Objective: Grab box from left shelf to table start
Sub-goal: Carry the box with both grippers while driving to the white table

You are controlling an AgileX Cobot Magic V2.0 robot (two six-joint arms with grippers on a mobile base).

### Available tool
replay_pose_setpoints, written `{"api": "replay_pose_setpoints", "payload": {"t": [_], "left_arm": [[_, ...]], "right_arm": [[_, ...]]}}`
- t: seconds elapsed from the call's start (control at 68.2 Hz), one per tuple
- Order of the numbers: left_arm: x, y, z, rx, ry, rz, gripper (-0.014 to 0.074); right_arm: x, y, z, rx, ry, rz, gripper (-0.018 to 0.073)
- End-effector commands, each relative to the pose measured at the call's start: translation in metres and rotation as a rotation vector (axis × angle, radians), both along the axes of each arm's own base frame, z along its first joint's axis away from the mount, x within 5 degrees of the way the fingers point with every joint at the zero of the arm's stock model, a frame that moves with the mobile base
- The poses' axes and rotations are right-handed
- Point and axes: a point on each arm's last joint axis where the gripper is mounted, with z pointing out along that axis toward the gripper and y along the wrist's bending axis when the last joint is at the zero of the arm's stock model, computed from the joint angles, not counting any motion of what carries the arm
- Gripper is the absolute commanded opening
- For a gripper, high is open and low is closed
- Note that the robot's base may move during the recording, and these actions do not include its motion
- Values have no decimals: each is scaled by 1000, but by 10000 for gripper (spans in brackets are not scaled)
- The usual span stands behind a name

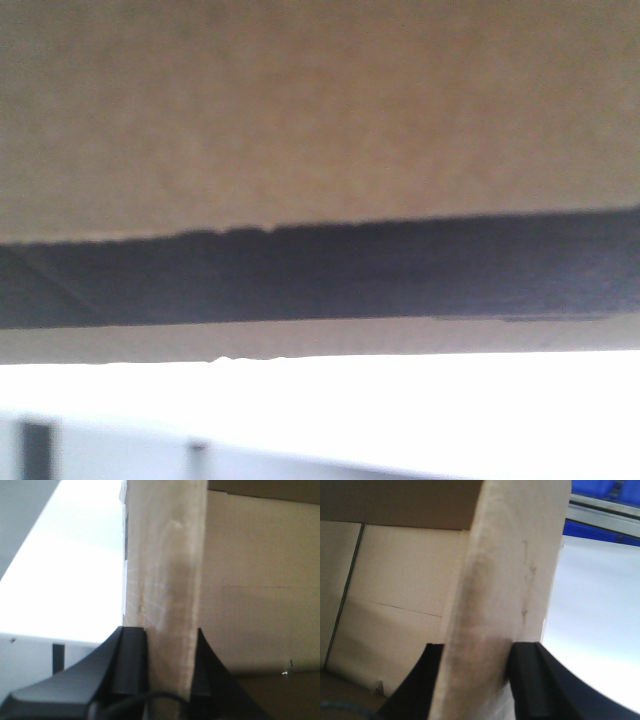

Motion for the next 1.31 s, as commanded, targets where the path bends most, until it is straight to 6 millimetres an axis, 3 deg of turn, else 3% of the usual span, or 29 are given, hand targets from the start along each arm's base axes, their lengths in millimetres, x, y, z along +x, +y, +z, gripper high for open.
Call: {"api": "replay_pose_setpoints", "payload": {"t": [0.0,1.291], "left_arm": [[-4,-7,29,-184,-183,-80,-100],[-4,-7,29,-184,-183,-80,-100]], "right_arm": [[3,0,18,45,-122,-15,57],[3,0,18,45,-122,-15,57]]}}
